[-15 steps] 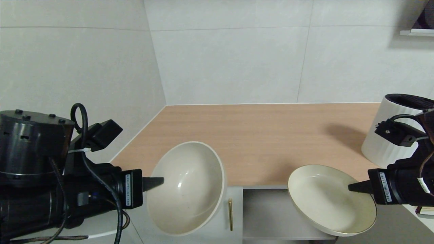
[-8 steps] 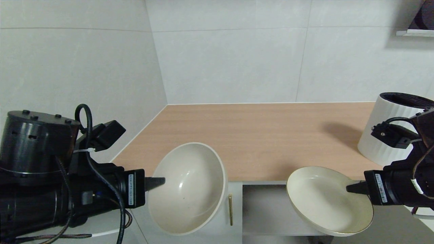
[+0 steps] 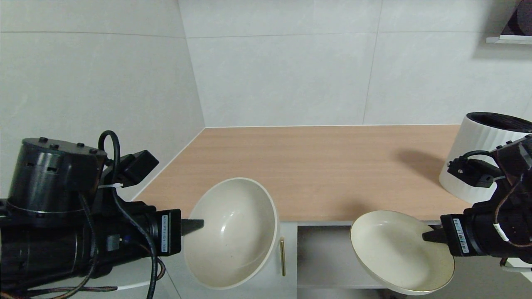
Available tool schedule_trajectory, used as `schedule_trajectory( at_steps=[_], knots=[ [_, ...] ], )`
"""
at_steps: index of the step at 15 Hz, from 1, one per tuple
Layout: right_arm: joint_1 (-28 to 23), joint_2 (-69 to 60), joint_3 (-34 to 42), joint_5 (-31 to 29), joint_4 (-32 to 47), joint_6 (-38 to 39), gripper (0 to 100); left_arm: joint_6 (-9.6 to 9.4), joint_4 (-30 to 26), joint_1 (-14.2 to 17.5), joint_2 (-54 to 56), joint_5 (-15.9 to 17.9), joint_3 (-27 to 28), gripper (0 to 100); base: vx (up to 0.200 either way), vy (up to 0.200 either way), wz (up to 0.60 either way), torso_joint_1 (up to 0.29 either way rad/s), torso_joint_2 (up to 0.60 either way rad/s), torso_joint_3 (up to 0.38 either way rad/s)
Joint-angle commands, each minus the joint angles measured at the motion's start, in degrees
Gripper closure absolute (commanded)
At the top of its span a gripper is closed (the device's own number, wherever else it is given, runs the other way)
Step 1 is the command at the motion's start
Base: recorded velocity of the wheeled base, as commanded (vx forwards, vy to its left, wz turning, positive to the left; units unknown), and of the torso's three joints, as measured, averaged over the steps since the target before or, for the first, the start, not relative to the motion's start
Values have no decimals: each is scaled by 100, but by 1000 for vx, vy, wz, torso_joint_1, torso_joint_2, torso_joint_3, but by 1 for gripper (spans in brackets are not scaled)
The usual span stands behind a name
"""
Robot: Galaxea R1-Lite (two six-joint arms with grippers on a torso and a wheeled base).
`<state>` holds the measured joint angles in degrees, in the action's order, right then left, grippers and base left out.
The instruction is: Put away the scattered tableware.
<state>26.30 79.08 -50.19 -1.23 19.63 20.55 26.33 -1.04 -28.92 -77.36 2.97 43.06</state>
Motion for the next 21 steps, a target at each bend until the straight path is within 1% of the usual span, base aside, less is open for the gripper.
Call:
schedule_trajectory(
  at_steps=[1, 4, 15, 19, 21],
  knots=[
    [-2, 81, 35, 0, -64, -25, 100, 4, -2, 0, -33, 1, 1, 100, 0, 0, 0, -134, 315, 173],
    [7, 152, 185, -9, -319, -34, 100, -5, -2, 0, -51, 1, 1, 100, 0, 0, 0, -173, 434, 243],
    [-2, 222, 229, -9, -354, -69, 100, -5, -2, -26, -130, 1, 1, 100, 0, 0, 0, -169, 464, 291],
    [7, 292, 238, -9, -354, -104, 100, -5, 7, -35, -130, 1, 1, 100, 0, 0, 0, -98, 434, 323],
    [-2, 301, 238, 0, -354, -104, 100, -5, 7, -35, -130, 1, 1, 100, 0, 0, 0, -36, 173, 129]
  ],
)
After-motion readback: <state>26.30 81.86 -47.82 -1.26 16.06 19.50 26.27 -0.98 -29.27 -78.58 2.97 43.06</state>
